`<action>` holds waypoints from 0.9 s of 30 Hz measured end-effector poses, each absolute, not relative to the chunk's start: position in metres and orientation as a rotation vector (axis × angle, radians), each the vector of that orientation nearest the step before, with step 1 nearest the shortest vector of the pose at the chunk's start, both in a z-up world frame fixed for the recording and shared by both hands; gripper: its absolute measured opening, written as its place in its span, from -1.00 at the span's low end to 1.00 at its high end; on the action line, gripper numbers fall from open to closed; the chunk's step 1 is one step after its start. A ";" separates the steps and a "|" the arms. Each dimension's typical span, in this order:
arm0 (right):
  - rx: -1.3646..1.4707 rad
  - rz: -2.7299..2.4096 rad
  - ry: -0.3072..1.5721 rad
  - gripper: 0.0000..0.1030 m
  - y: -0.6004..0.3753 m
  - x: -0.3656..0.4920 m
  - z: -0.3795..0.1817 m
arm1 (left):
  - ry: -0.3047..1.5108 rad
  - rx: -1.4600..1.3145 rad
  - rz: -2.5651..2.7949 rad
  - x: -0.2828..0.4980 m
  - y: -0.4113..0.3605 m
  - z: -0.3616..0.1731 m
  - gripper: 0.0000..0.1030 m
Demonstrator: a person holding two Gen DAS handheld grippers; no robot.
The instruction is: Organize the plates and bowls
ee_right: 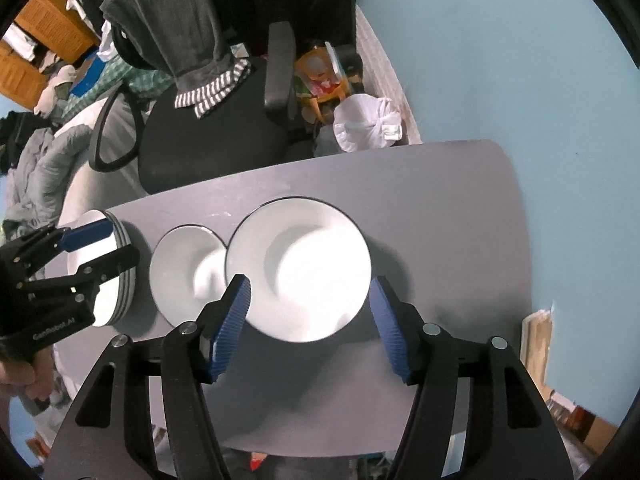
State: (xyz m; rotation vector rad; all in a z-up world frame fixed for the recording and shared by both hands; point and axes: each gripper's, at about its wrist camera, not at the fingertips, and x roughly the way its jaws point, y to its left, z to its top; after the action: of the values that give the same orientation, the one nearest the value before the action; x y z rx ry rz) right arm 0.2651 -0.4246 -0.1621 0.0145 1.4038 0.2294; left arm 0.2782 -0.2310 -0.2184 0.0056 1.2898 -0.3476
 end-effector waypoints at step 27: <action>0.305 0.166 1.495 0.29 -0.387 0.213 -0.200 | 1.407 0.074 -0.466 0.294 -0.227 -0.267 0.14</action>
State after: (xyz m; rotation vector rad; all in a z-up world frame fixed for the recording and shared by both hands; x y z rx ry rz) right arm 0.2127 -0.3867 -0.2001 0.3053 1.4945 0.1655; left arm 0.2939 -0.2265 -0.2671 0.0735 1.4070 -0.4662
